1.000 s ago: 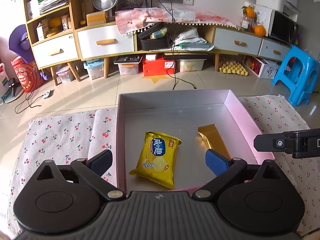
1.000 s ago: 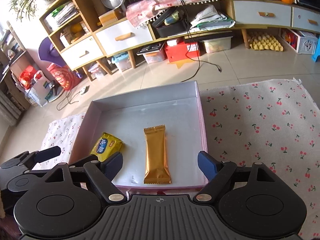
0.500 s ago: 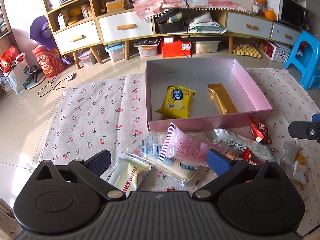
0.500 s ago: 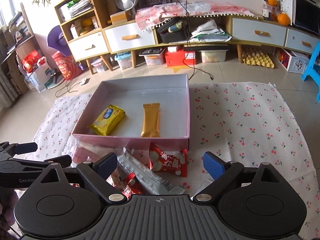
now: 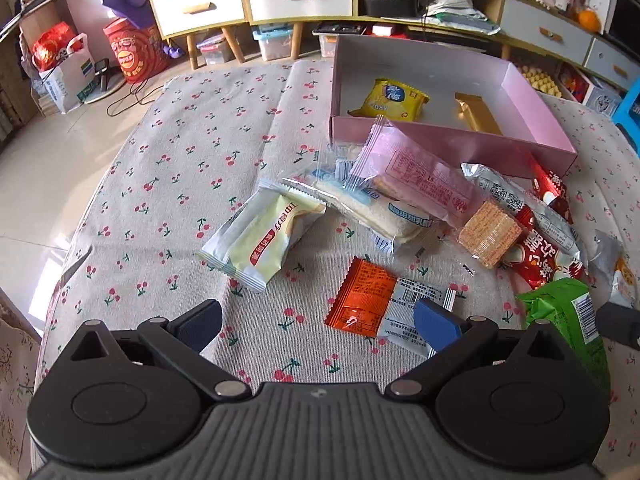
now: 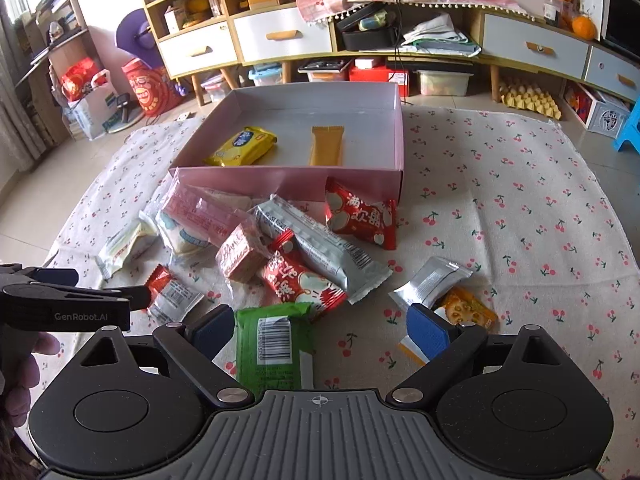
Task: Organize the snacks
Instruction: 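Move both tools back over the remaining snacks, then grasp the orange-and-white packet with the left tool while the right tool grasps the green pack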
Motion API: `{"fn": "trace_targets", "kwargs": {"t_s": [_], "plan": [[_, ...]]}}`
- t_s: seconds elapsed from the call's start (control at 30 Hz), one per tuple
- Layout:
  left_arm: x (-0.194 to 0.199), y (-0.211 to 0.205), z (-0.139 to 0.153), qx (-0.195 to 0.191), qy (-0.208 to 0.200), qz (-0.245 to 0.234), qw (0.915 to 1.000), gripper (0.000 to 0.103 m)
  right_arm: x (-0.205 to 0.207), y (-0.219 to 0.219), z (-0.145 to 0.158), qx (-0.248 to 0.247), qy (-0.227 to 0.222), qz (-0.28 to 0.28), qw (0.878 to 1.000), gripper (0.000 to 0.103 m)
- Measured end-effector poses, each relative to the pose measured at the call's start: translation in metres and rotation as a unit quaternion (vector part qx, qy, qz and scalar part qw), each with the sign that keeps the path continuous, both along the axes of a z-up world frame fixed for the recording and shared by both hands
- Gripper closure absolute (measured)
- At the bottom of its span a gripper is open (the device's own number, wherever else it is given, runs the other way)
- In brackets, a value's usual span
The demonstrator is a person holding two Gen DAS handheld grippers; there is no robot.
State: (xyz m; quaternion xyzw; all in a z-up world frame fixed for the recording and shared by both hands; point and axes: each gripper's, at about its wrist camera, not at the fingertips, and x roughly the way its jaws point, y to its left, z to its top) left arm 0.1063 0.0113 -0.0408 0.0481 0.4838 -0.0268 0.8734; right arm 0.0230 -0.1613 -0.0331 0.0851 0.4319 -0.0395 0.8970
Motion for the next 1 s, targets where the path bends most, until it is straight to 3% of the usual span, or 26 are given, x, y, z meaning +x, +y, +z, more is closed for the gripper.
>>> {"fn": "trace_targets", "kwargs": {"t_s": [0.27, 0.47, 0.73, 1.0], "plan": [[0.018, -0.011, -0.007, -0.023, -0.008, 0.079, 0.9966, 0.003, -0.002, 0.015, -0.021, -0.024, 0.030, 0.028, 0.999, 0.008], [0.019, -0.018, -0.021, 0.002, -0.009, 0.120, 0.9927, 0.005, 0.002, 0.019, -0.032, -0.027, 0.051, 0.039, 0.998, 0.008], [0.001, -0.021, -0.025, 0.016, -0.004, 0.091, 0.9957, 0.006, 0.004, 0.021, -0.042, -0.036, 0.071, 0.053, 0.995, 0.008], [-0.022, 0.011, -0.025, -0.025, 0.020, 0.054, 0.9980, 0.003, -0.001, 0.020, -0.045, -0.038, 0.077, 0.051, 0.995, 0.008]]}}
